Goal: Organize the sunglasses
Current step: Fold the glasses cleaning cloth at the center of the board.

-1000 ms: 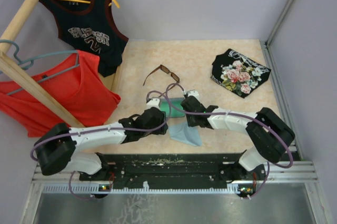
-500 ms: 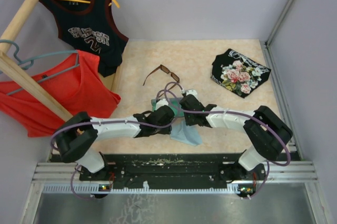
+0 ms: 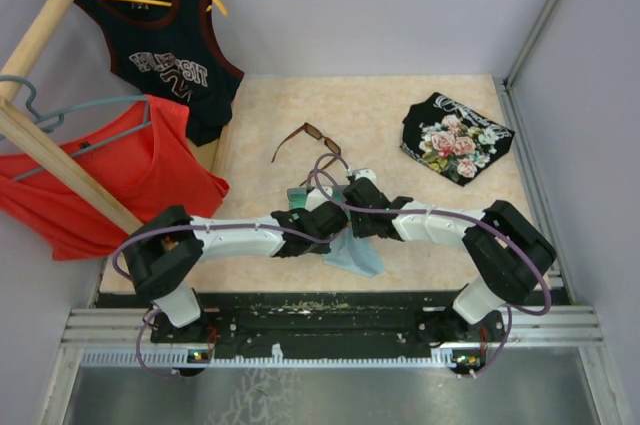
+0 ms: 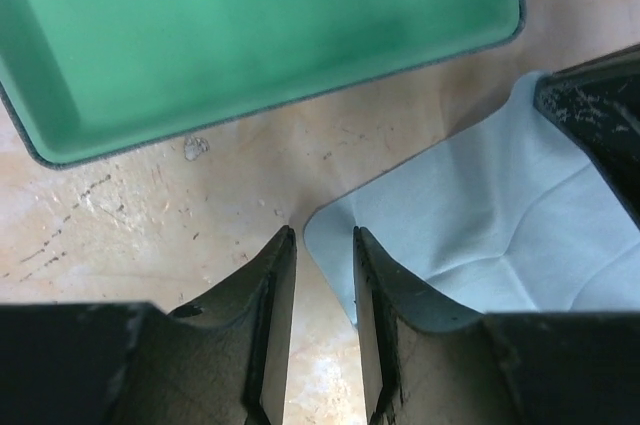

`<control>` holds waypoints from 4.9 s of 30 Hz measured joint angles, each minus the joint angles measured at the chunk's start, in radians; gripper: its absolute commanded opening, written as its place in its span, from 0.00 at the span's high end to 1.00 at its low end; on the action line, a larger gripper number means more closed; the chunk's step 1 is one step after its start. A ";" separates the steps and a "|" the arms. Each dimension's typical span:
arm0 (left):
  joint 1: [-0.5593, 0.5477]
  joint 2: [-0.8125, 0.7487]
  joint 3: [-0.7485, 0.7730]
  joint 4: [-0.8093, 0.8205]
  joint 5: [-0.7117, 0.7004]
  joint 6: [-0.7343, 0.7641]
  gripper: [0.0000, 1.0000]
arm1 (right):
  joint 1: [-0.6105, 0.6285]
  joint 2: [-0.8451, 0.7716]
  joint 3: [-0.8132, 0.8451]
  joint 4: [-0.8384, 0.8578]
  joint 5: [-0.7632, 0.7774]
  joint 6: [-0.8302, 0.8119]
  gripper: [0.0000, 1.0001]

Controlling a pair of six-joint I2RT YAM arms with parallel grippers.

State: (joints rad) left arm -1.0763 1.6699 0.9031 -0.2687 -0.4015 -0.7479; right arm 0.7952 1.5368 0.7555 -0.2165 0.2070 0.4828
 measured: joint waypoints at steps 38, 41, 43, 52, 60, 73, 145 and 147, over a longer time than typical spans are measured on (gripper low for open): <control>-0.088 0.077 0.075 -0.068 -0.142 -0.028 1.00 | -0.008 -0.005 -0.002 0.000 -0.015 0.000 1.00; -0.084 0.074 0.074 -0.066 -0.138 -0.006 1.00 | -0.008 -0.011 -0.004 -0.006 -0.017 0.001 1.00; -0.082 0.070 0.074 -0.065 -0.132 0.014 1.00 | -0.007 -0.024 -0.011 -0.018 -0.017 0.002 1.00; -0.061 0.004 0.056 -0.026 -0.103 0.101 1.00 | -0.006 -0.171 -0.095 -0.061 -0.012 0.033 1.00; -0.060 -0.134 -0.013 0.031 -0.042 0.158 1.00 | 0.010 -0.344 -0.128 -0.066 -0.055 0.050 1.00; -0.142 -0.393 -0.034 -0.032 -0.009 0.195 1.00 | 0.262 -0.476 -0.045 -0.266 0.037 0.187 1.00; 0.024 -0.339 -0.473 0.620 0.097 0.408 1.00 | 0.066 -0.377 -0.241 0.035 -0.130 0.075 1.00; 0.024 -0.334 -0.473 0.620 0.107 0.407 0.99 | 0.066 -0.377 -0.253 0.041 -0.138 0.076 1.00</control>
State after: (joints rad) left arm -1.0519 1.3357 0.4301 0.3508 -0.2947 -0.3412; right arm 0.8612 1.1603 0.5030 -0.1753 0.0692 0.5587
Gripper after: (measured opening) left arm 0.005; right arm 0.005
